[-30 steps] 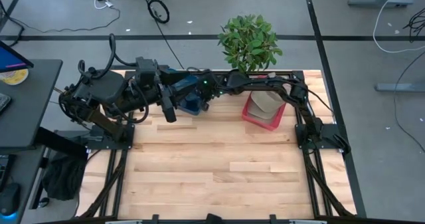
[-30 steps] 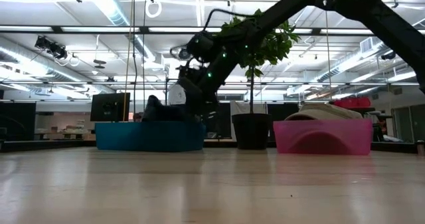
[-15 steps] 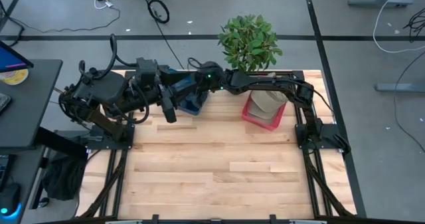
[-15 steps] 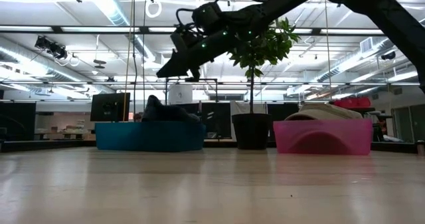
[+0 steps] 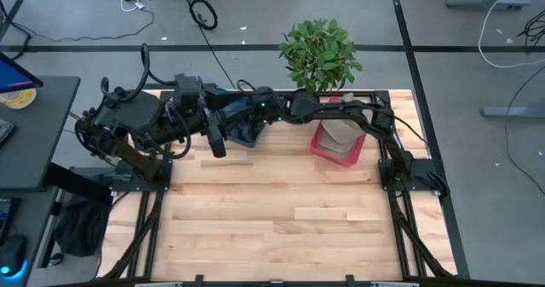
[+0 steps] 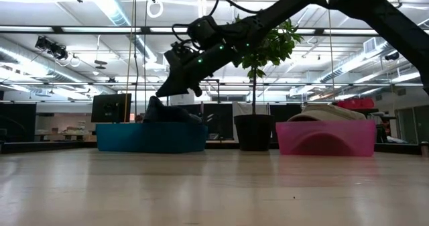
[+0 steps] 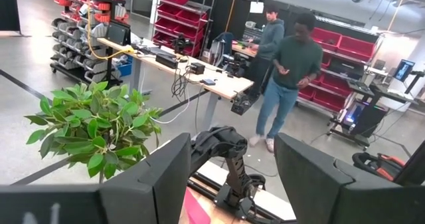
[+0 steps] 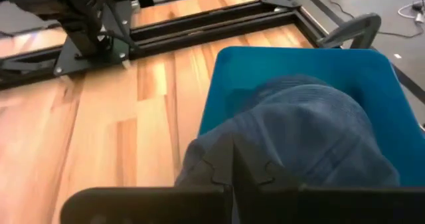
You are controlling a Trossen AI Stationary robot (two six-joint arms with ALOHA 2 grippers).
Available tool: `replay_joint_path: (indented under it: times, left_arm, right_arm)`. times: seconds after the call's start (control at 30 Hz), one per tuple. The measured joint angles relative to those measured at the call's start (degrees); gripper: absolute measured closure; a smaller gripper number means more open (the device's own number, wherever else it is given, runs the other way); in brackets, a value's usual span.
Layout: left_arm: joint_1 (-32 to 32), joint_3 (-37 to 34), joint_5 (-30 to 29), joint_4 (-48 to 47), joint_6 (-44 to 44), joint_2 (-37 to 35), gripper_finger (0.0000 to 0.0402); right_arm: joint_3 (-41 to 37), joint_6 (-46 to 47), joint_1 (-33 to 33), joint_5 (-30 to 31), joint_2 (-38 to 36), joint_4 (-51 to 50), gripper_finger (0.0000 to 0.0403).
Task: Pick & Place hat
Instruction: Put the blue cap into the blue bin, then return to Home Position
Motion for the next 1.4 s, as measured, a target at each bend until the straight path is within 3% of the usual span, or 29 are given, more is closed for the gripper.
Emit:
replay_joint_path:
  times: [0.3, 0.57, 0.87, 1.4]
  left_arm:
    - [-0.1, 0.0, 0.0, 0.1, -0.6, 0.0, 0.0181]
    - [-0.1, 0.0, 0.0, 0.1, -0.6, 0.0, 0.0181]
    - [-0.1, 0.0, 0.0, 0.0, -0.6, 0.0, 0.0181]
    - [-0.5, 0.0, 0.0, -1.2, -0.5, -0.1, 0.0181]
  right_arm:
    - [0.0, -3.1, 0.1, 1.2, 0.6, -3.5, 0.0403]
    - [0.0, 1.8, -0.1, -1.4, 2.9, -8.5, 0.0403]
    - [0.1, 3.4, -0.1, -1.7, 2.2, -6.4, 0.0403]
    - [0.3, 8.6, 0.0, -1.3, -7.3, 2.1, 0.0394]
